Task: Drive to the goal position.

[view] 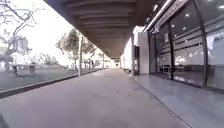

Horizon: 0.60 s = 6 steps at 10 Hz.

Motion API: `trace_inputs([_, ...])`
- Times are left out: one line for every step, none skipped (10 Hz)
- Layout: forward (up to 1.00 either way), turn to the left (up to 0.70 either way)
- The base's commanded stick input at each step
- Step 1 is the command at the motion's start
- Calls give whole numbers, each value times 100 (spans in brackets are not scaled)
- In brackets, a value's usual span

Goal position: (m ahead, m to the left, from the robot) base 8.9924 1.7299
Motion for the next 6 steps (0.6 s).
trace_inputs([70, 0])
trace_inputs([70, 0])
trace_inputs([70, 0])
trace_inputs([70, 0])
trace_inputs([70, 0])
trace_inputs([70, 0])
